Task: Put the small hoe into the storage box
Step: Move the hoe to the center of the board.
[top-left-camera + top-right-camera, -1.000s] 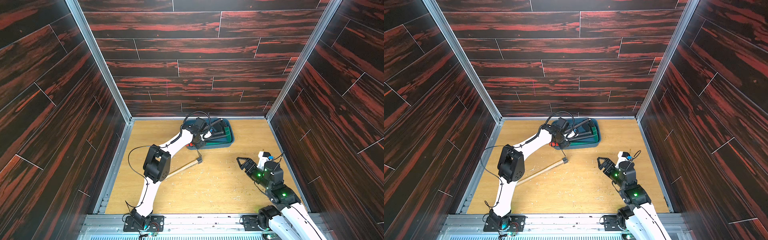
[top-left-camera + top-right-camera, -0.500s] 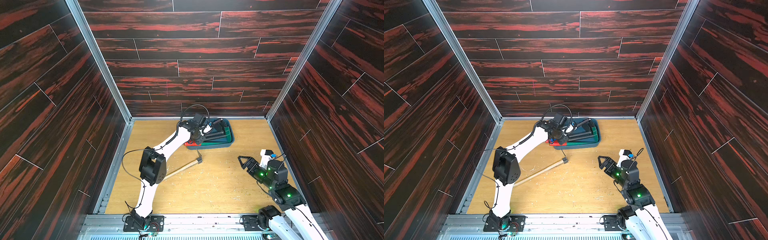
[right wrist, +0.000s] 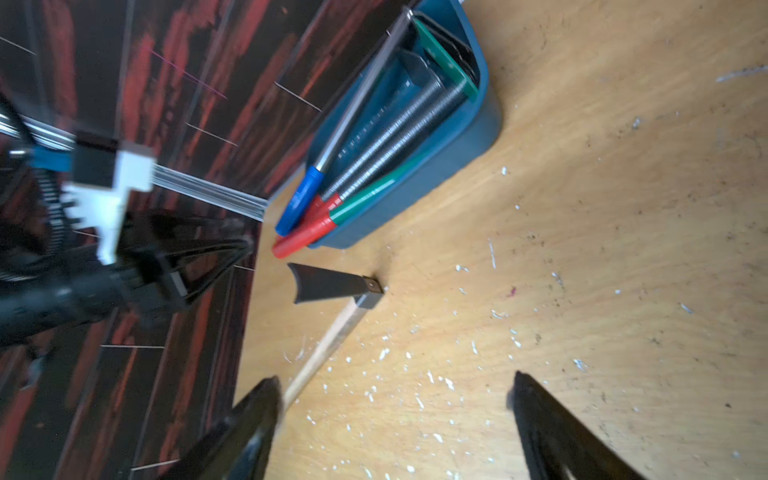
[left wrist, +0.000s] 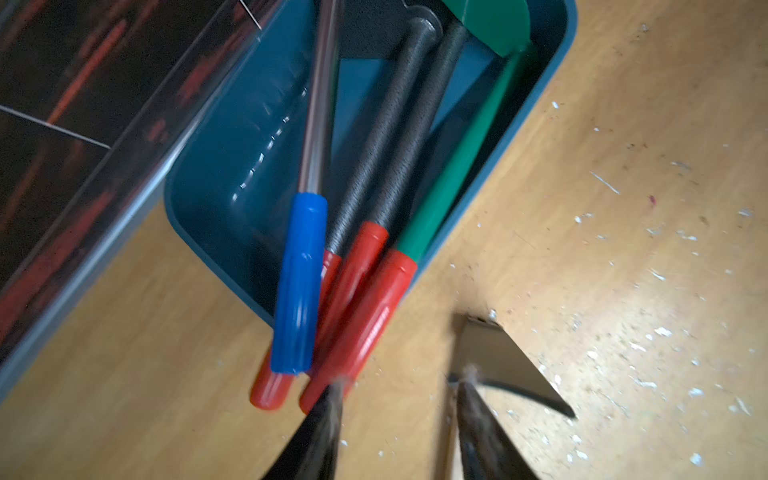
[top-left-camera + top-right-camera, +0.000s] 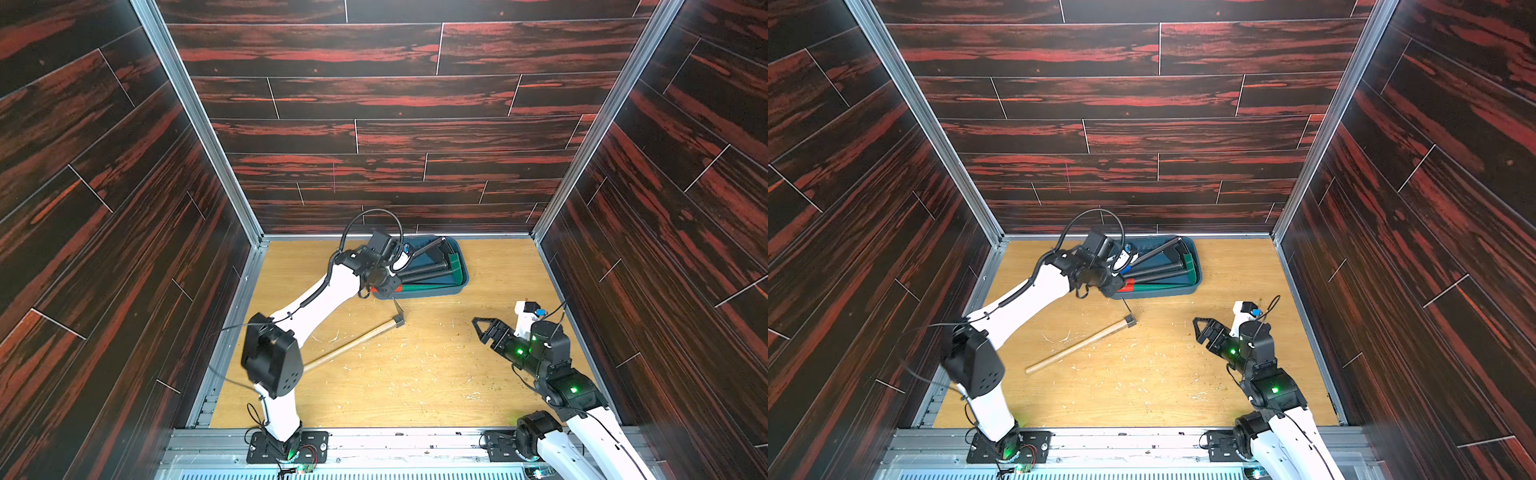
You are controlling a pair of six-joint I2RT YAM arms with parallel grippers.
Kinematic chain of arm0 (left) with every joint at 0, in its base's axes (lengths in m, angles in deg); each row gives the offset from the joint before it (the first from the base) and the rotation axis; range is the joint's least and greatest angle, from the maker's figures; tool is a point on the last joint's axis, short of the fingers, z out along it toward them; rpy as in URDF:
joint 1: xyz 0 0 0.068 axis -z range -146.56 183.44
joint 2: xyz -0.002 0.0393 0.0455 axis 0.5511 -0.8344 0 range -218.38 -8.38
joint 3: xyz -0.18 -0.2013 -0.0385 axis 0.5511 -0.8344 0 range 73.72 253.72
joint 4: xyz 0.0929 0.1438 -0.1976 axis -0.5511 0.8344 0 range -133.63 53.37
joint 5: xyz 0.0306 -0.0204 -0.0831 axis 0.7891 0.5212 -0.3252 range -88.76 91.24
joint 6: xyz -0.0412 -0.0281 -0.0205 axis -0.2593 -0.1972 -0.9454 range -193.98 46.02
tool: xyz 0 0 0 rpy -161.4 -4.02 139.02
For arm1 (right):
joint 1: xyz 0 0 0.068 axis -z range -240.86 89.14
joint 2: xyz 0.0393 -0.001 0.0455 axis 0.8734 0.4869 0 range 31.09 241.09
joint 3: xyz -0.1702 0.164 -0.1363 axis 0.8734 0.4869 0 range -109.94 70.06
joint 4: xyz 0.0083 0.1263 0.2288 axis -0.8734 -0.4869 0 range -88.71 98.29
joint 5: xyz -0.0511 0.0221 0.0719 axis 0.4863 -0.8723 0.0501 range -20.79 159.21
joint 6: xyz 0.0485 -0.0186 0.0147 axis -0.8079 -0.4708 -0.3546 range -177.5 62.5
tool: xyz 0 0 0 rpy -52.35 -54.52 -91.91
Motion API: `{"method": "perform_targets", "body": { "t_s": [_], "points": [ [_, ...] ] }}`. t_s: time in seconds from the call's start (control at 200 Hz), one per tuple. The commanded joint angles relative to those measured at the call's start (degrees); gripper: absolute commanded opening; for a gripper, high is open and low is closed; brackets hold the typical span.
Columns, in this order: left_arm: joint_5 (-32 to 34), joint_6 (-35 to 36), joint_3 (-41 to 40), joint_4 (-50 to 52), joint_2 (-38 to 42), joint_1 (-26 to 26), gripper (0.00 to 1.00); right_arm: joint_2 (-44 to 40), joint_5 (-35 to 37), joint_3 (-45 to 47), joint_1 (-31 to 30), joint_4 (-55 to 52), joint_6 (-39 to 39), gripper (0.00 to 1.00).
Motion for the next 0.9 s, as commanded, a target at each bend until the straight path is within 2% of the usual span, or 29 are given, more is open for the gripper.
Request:
{"method": "perform_targets", "body": {
  "t_s": [0.0, 0.306, 0.456, 0.571, 0.897],
  "points": [
    [-1.6, -2.5, -3.8, 0.4, 5.5, -0.2, 0.48, 0.6, -1.3, 1.3, 0.2, 1.1, 1.7, 0.90],
    [-4.9, -4.8, -14.5, 1.4, 13.5, -0.2, 0.48, 2.2, -3.8, 1.7, 0.3, 2.3, 2.0, 0.90],
    [-7.2, -7.4, -18.5, 0.9, 15.0, -0.2, 0.48, 2.9, -5.8, 1.6, 0.3, 2.5, 2.4, 0.90],
    [-11.7, -8.1, -20.6, 1.6, 14.5, -0.2, 0.52, 3.4, -6.3, 1.6, 0.2, 2.4, 2.7, 0.90],
    [-8.1, -10.2, -24.5, 1.2, 10.6, -0.1, 0.55, 3.9, -7.5, 1.2, 0.3, 3.7, 2.1, 0.89]
  ]
}}
